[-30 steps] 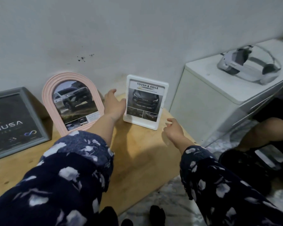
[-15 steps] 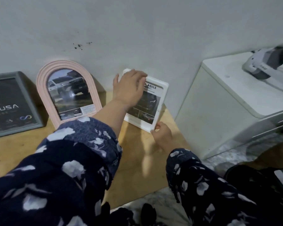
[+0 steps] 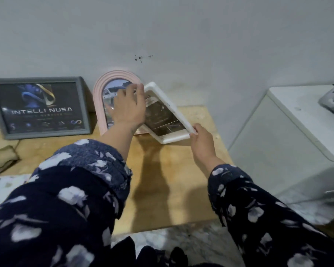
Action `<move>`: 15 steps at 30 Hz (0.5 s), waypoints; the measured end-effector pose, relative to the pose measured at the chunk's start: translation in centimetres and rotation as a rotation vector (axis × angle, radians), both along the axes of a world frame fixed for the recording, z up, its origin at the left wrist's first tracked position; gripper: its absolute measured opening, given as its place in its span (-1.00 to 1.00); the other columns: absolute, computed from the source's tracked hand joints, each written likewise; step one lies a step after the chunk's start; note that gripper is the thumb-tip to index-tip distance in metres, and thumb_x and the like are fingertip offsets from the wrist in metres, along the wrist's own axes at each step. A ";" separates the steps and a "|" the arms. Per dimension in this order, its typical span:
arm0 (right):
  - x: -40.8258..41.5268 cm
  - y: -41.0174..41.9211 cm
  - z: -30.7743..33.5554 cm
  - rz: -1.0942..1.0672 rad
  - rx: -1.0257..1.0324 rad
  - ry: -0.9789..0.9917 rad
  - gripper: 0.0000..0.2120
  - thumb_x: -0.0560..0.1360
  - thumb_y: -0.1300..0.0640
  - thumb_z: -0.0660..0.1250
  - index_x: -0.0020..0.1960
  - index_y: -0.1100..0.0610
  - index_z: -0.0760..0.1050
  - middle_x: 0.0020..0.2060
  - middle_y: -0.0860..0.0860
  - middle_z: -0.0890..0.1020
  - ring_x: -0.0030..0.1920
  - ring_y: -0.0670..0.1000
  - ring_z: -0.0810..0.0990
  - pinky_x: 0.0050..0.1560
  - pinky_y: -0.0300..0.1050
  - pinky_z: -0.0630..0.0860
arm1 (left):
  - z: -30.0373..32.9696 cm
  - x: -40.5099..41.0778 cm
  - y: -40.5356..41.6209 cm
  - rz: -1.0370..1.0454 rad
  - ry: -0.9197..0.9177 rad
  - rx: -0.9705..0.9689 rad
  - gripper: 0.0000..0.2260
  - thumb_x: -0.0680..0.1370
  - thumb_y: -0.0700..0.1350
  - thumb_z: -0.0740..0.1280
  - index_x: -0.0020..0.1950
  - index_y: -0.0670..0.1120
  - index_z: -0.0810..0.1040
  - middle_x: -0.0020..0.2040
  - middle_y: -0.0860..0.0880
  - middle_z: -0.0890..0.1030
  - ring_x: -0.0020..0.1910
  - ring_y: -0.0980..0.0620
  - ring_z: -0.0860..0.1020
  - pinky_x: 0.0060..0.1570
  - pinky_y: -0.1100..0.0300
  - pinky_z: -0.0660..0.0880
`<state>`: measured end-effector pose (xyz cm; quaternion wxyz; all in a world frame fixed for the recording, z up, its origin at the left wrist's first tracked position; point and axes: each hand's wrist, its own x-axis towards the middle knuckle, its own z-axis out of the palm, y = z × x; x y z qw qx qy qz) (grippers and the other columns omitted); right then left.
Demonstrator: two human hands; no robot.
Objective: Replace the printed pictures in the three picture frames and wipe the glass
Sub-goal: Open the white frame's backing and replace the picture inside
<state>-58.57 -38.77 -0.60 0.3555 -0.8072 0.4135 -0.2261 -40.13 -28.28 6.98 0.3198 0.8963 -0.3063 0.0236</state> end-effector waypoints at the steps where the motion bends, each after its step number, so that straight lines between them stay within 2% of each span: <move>1: 0.8 0.6 0.7 0.036 -0.045 0.000 -0.80 0.60 0.24 0.12 0.13 0.10 0.47 -0.04 0.02 0.55 -0.07 0.05 0.52 -0.06 -0.05 0.46 | 0.0 0.8 1.6 0.045 0.051 0.018 -0.46 0.59 0.25 -0.22 0.43 0.13 0.30 0.42 -0.09 0.37 0.44 -0.15 0.27 0.41 -0.36 -0.06; 4: 3.0 2.8 2.1 0.148 -0.230 0.061 -0.73 0.57 0.29 0.13 0.21 0.17 0.48 0.05 0.09 0.55 0.02 0.10 0.52 -0.01 -0.09 0.42 | 0.2 2.1 6.6 0.162 0.249 -0.010 -0.35 0.56 0.33 -0.29 0.49 0.08 0.24 0.46 -0.12 0.34 0.46 -0.22 0.25 0.42 -0.34 -0.08; 9: 4.6 8.5 2.1 0.262 -0.370 0.136 -0.69 0.55 0.31 0.13 0.23 0.15 0.49 0.07 0.11 0.53 0.02 0.17 0.54 -0.01 -0.01 0.46 | -2.1 3.3 14.7 0.209 0.575 -0.155 -0.15 0.46 0.46 -0.30 0.55 -0.03 0.14 0.53 -0.09 0.24 0.50 -0.14 0.21 0.46 -0.12 0.10; 12: 4.1 11.6 1.2 0.263 -0.423 0.148 -0.70 0.56 0.30 0.13 0.22 0.12 0.48 0.09 0.08 0.52 0.01 0.15 0.54 -0.06 -0.03 0.47 | -4.1 3.8 17.9 0.202 0.648 -0.189 0.00 0.32 0.57 -0.29 0.55 -0.01 0.18 0.48 -0.11 0.33 0.45 -0.15 0.30 0.43 -0.14 0.16; 15: 3.1 14.1 0.0 0.249 -0.489 0.193 -0.69 0.54 0.33 0.14 0.21 0.10 0.47 0.19 0.06 0.49 0.03 0.15 0.55 -0.10 -0.01 0.50 | -5.9 3.2 19.9 0.177 0.751 -0.180 0.10 0.18 0.66 -0.25 0.56 0.06 0.13 0.51 -0.03 0.27 0.46 -0.14 0.28 0.43 -0.20 0.13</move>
